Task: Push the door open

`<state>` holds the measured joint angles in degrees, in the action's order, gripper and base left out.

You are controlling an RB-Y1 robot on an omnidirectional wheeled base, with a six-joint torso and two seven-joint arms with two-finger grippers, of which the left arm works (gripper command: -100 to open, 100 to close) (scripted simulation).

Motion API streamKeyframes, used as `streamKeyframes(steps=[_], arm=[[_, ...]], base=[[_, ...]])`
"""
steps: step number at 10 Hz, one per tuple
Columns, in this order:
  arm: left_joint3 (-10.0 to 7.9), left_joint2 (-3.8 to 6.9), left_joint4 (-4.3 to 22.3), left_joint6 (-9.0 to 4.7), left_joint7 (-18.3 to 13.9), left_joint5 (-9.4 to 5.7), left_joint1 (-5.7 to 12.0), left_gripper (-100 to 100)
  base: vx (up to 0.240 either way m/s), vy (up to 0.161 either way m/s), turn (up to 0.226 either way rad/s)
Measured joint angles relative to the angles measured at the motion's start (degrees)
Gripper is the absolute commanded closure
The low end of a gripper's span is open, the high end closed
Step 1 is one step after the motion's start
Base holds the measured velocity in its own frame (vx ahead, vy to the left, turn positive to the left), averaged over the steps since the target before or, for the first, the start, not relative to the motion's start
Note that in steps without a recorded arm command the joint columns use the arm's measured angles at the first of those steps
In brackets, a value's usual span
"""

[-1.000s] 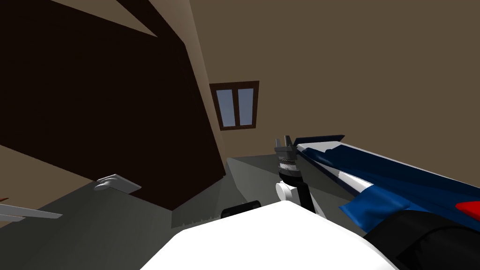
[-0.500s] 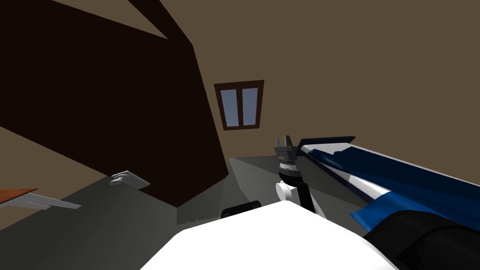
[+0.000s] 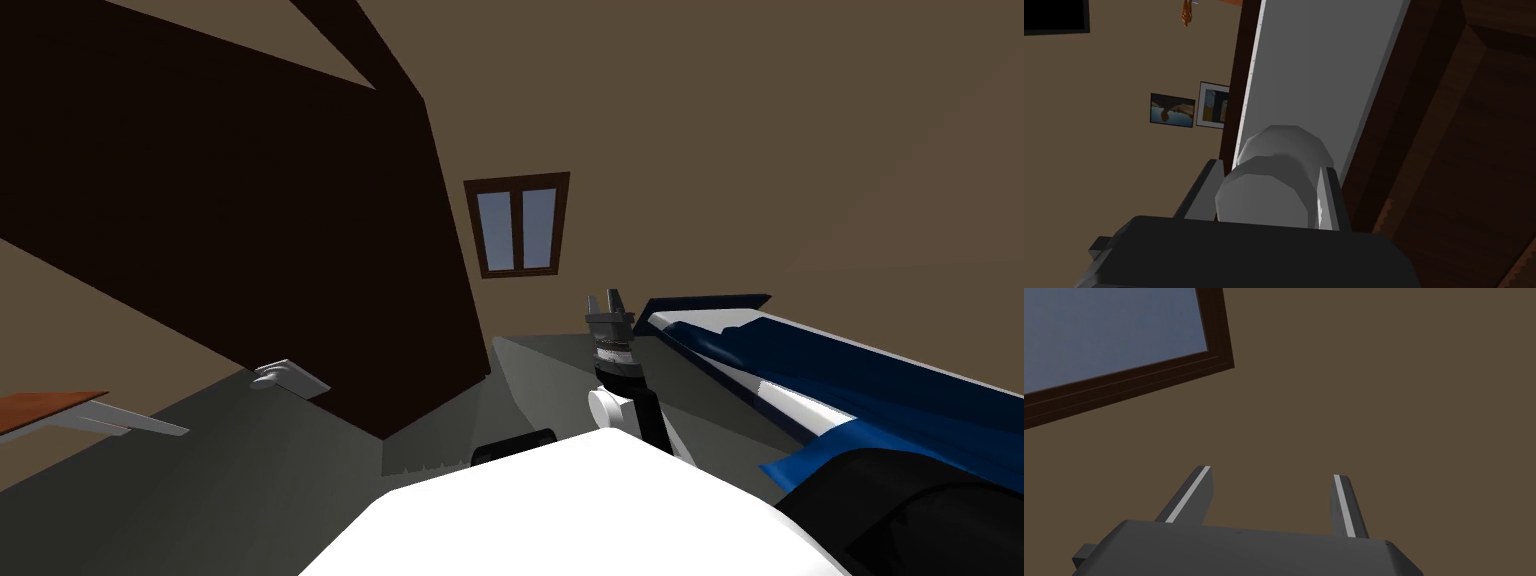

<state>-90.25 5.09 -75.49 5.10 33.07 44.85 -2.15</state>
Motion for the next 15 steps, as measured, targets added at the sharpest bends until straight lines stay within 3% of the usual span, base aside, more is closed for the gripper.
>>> streamKeyframes(steps=[4, 6, 7, 12, 14, 15], arm=[[-2.86, -0.58, -0.66, -2.75, -1.77, -6.68, 1.86, 100], [-4.49, -0.43, -0.17, -4.27, -2.29, -9.24, 2.9, 100], [-5.33, -1.01, -0.55, -5.21, -2.79, -10.94, 3.46, 100], [-7.91, -1.63, -1.4, -7.49, -4.77, -18.37, 5.11, 100], [-9.65, -2.42, -1.83, -9.24, -5.76, -21.89, 6.26, 100], [-10.11, -2.21, -1.51, -9.75, -6.07, -23.1, 6.4, 100]], base=[[0.019, 0.067, 0.038], [0.027, 0.063, 0.054], [0.022, 0.058, 0.027], [0.027, 0.064, 0.047], [0.028, 0.069, 0.041], [0.022, 0.056, 0.042]])
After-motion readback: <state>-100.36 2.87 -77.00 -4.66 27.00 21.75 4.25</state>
